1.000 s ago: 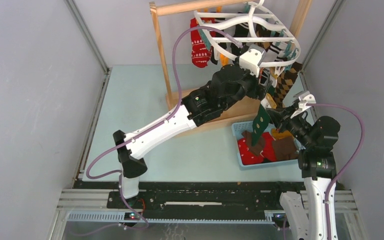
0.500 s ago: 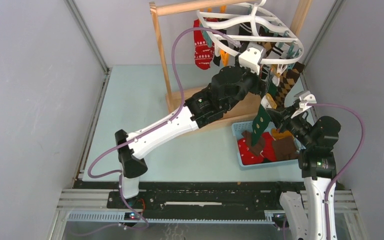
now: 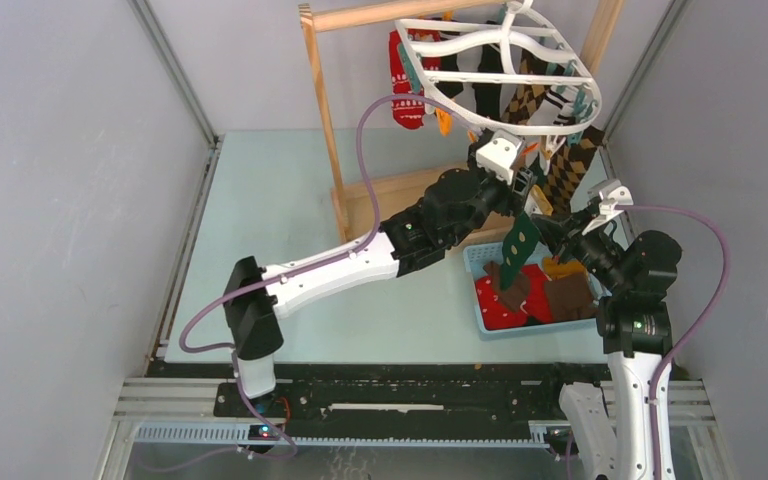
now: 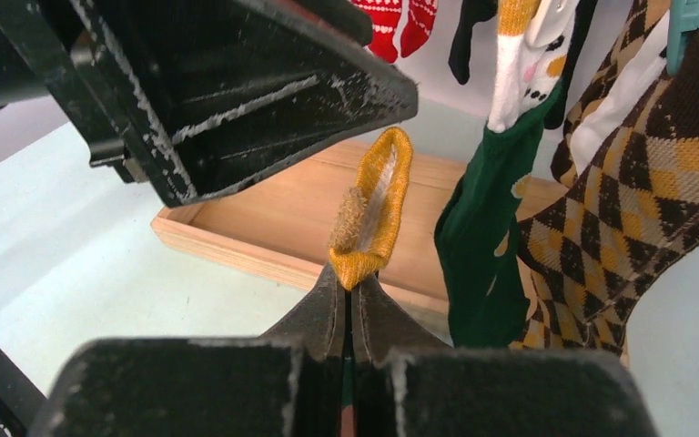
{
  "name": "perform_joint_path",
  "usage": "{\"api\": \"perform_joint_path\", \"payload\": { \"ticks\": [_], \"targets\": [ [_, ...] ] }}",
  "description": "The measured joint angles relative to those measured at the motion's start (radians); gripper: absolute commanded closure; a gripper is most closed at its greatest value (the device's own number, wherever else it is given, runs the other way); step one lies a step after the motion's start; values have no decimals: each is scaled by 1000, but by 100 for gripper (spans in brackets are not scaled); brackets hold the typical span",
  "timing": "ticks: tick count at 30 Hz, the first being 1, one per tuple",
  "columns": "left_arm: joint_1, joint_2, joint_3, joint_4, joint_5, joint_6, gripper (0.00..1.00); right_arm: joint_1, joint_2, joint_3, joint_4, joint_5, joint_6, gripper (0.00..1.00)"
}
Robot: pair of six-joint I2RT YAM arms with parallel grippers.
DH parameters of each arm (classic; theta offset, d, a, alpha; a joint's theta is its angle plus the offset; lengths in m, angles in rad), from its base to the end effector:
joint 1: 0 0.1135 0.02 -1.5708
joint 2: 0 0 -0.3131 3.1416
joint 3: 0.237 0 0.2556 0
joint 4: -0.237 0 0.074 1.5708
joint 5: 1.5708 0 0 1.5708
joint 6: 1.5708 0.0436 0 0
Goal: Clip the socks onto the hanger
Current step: Open the clamp at the hanger.
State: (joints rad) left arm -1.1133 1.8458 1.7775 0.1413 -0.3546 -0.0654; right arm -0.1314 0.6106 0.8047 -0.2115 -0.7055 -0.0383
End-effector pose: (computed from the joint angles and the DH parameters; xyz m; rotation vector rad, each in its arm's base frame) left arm 0.2219 -0.4164 0.4661 0.5044 1.4557 -0.6792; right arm 0.1057 0.0145 0.3980 -0.4738 1.5285 0.4267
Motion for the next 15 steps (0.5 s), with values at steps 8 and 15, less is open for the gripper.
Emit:
{"api": "perform_joint_path", "payload": {
  "ticks": [8, 15],
  "targets": [
    [0, -73, -148, 174, 8, 52, 32, -5, 0, 0, 5, -4, 2, 100],
    [0, -91, -155, 290, 27, 92, 33, -5, 0, 0, 8, -8, 3, 100]
  ]
}}
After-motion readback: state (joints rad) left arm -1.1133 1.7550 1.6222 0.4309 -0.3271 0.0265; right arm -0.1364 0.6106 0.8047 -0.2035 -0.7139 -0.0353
